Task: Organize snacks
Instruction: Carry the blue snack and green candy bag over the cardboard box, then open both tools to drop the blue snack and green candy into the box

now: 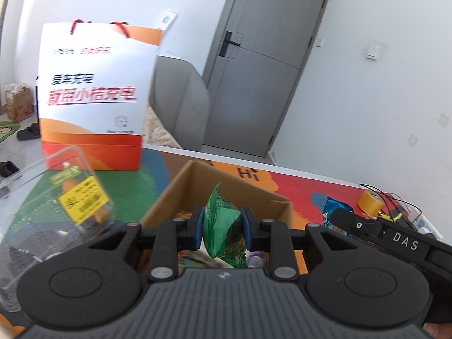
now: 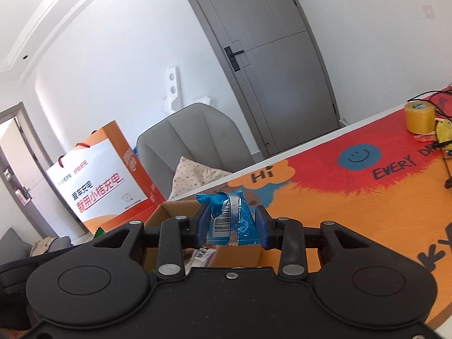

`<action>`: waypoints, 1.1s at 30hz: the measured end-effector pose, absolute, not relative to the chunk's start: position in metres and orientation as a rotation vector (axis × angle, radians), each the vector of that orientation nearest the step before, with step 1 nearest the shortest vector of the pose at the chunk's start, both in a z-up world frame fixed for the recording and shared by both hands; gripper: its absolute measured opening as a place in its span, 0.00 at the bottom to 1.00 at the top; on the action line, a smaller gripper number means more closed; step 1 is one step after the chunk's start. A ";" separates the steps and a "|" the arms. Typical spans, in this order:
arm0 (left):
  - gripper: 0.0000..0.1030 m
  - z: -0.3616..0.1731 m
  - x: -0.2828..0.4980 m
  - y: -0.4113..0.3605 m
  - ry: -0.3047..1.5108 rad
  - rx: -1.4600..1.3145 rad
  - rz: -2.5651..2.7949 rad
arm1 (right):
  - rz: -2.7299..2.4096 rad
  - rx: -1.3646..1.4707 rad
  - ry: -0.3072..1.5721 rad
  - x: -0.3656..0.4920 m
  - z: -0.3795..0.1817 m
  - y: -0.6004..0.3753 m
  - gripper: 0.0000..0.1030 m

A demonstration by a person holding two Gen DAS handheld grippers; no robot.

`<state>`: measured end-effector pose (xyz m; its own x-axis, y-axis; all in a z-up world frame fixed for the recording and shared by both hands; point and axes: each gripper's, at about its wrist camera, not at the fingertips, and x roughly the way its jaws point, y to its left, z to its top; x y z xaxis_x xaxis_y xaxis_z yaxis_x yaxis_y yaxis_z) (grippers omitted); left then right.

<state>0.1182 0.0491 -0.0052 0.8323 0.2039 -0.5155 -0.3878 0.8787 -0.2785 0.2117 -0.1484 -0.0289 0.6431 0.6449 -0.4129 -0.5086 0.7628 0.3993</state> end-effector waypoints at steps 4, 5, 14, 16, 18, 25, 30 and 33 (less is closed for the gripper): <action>0.26 -0.009 0.112 0.063 0.510 -0.403 0.343 | 0.688 0.244 0.573 0.206 -0.028 -0.134 0.34; 0.26 -0.009 0.111 0.065 0.517 -0.405 0.346 | 0.693 0.240 0.575 0.205 -0.027 -0.130 0.34; 0.41 -0.012 0.098 0.094 0.517 -0.465 0.398 | 0.720 0.199 0.588 0.198 -0.027 -0.101 0.34; 0.43 -0.012 0.096 0.100 0.514 -0.471 0.402 | 0.721 0.192 0.594 0.197 -0.028 -0.095 0.34; 0.44 -0.013 0.095 0.105 0.513 -0.474 0.407 | 0.722 0.185 0.600 0.198 -0.028 -0.088 0.34; 0.48 -0.014 0.095 0.125 0.509 -0.501 0.419 | 0.729 0.157 0.613 0.201 -0.028 -0.066 0.34; 0.51 -0.017 0.098 0.138 0.513 -0.520 0.408 | 0.731 0.137 0.623 0.204 -0.028 -0.047 0.34; 0.52 -0.020 0.100 0.146 0.520 -0.529 0.401 | 0.738 0.131 0.627 0.206 -0.029 -0.035 0.34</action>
<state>0.1001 0.1457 -0.0200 0.7967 0.2260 -0.5605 -0.4851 0.7923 -0.3701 0.2065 -0.0352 -0.0291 0.5676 0.6637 -0.4872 -0.5878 0.7410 0.3245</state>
